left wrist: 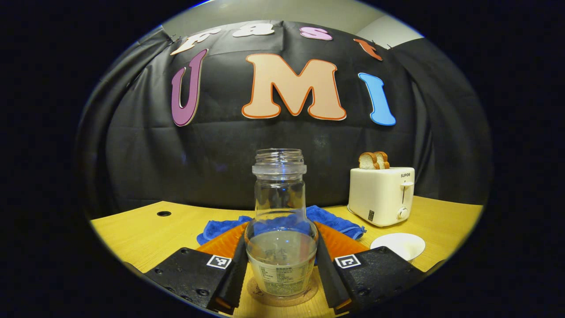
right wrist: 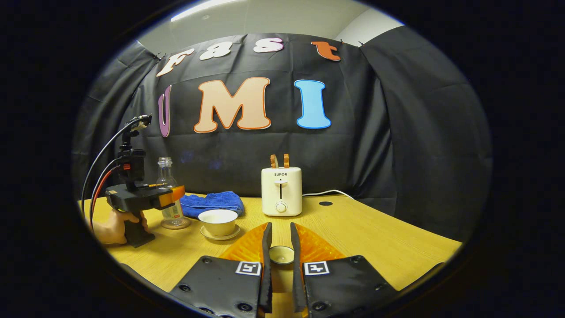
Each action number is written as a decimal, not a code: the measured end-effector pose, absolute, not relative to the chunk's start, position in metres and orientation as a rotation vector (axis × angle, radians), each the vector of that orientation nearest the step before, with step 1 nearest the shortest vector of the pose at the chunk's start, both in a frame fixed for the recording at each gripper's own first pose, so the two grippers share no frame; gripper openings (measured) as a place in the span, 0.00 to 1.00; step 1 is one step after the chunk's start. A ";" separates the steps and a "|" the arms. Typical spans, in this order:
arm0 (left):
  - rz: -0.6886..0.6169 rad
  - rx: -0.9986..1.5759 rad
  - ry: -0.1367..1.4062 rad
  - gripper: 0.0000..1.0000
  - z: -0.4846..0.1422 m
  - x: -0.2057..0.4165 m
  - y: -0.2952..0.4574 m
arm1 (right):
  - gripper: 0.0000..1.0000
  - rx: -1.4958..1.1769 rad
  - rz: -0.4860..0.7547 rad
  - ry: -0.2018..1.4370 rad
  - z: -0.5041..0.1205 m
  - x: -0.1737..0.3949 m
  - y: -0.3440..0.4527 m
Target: Open the teacup lid with one hand, grasp the water bottle and pour water into the teacup with the other hand; after pouring, place the water bottle on the coaster and then close the teacup lid.
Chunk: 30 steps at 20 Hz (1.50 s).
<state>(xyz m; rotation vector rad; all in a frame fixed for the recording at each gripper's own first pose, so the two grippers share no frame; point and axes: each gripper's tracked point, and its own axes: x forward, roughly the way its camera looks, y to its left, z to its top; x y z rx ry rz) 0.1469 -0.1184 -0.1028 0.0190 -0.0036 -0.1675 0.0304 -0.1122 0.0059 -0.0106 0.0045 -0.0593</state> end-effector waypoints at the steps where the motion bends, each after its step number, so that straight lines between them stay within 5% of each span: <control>1: -0.171 0.000 -0.019 0.70 -0.102 0.144 -0.119 | 0.21 -0.010 -0.059 0.005 0.006 0.030 -0.112; 3: -0.171 0.011 -0.017 0.74 -0.101 0.147 -0.120 | 0.21 -0.010 -0.059 0.006 0.006 0.031 -0.112; 5: -0.162 0.014 -0.017 0.98 -0.100 0.147 -0.119 | 0.21 -0.010 -0.059 0.006 0.006 0.031 -0.113; 14: -0.160 0.005 -0.007 0.96 -0.102 0.117 -0.115 | 0.21 -0.011 -0.059 0.006 0.006 0.030 -0.112; 30: -0.133 0.007 -0.015 0.96 -0.100 -0.043 -0.079 | 0.21 -0.010 0.027 0.022 0.002 0.045 -0.085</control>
